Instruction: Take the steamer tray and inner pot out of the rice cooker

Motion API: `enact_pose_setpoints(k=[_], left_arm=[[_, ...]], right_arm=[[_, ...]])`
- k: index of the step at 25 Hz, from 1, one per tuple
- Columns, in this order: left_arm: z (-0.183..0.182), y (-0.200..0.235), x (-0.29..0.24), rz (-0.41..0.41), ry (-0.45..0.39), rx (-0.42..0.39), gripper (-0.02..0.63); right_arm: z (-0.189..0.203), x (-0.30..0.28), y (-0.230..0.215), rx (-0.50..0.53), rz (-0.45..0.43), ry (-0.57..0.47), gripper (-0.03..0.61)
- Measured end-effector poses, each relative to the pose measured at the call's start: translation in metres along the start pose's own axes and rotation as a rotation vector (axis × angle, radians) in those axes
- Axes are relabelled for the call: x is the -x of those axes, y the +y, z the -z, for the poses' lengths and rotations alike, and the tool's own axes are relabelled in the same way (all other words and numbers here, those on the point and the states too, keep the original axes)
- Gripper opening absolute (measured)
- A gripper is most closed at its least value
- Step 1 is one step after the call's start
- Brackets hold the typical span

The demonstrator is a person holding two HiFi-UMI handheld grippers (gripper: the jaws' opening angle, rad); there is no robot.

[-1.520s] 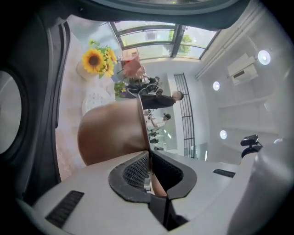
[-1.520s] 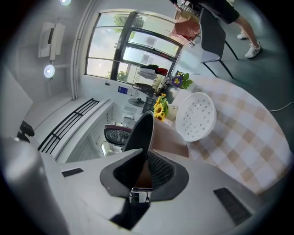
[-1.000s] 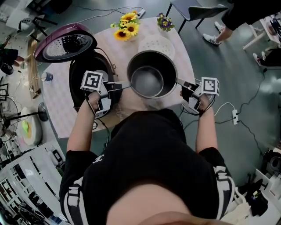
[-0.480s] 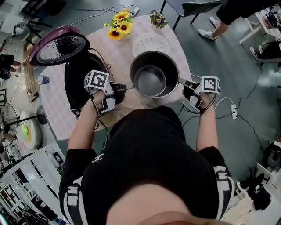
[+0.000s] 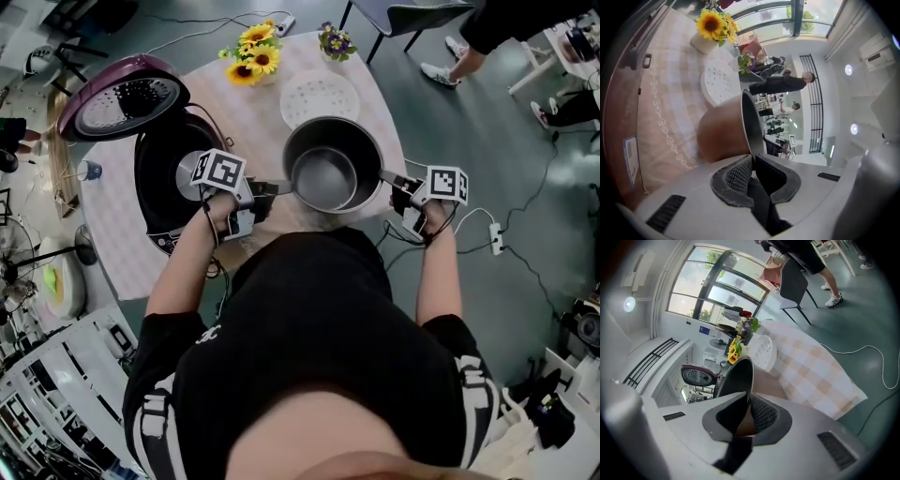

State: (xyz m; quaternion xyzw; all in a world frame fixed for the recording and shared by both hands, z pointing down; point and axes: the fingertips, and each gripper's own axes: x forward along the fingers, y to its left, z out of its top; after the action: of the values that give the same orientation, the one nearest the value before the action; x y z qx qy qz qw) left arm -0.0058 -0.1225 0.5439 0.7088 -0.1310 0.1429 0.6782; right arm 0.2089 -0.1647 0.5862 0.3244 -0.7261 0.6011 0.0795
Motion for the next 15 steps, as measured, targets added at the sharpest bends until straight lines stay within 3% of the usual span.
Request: enact_pose_setpoints(k=[9,15], left_arm=[[-0.002,0.016,-0.011,-0.158,-0.004,0.01,0.025],[-0.005,0.029,-0.02,-0.247,0.02,-0.012,0.025]], right_arm=[[-0.002,-0.006,0.001,0.031,0.103,-0.016,0.023],[-0.005,-0.012,-0.011,0.108,0.234,0.009,0.025]])
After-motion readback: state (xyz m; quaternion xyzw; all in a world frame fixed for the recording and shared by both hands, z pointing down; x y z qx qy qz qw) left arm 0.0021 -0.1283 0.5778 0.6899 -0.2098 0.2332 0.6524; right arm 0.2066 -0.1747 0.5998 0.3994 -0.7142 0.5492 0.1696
